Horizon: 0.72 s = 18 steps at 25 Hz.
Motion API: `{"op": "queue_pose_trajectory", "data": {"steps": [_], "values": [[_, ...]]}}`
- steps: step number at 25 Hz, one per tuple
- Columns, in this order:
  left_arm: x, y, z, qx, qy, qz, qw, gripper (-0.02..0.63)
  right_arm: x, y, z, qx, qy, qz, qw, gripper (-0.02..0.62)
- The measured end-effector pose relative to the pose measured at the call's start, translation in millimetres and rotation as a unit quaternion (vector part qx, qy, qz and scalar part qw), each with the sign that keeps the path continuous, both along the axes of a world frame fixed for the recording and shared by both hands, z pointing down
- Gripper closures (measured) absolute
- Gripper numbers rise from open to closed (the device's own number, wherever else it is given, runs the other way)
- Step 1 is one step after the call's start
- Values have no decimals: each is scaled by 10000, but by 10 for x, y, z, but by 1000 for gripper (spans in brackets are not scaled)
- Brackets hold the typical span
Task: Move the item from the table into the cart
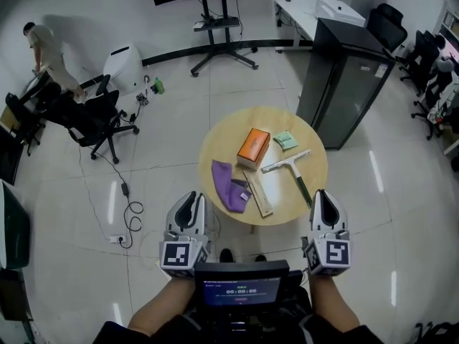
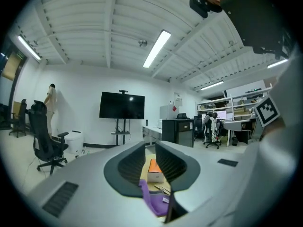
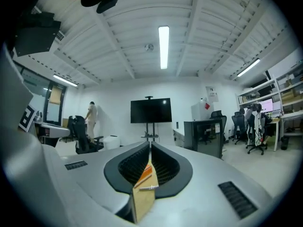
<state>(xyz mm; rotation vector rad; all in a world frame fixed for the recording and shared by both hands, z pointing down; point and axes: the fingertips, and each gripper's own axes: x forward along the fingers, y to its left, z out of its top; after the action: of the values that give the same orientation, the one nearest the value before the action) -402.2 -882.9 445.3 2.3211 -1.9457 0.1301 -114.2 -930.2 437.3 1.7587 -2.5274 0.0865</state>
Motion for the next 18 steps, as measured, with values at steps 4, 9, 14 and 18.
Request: {"op": "queue_pose_trajectory", "data": {"steps": [4,9,14,18], "values": [[-299,-151,57,-22,74,104,9999,550,-379,-136,22,-185,-53,-80,9998,543],[-552,-285,200,-128,184,80,9997,577,-520,-330,50,-209,-121,119,9996,543],[-752,-482,342,-305,266,14,9992,606,-837,-563,490,-810,209,-347,9959,433],[-899,-666,730,-806,173,-73,9966,606,-1258,-850,1048,-1614,428,-604,9841,404]]}}
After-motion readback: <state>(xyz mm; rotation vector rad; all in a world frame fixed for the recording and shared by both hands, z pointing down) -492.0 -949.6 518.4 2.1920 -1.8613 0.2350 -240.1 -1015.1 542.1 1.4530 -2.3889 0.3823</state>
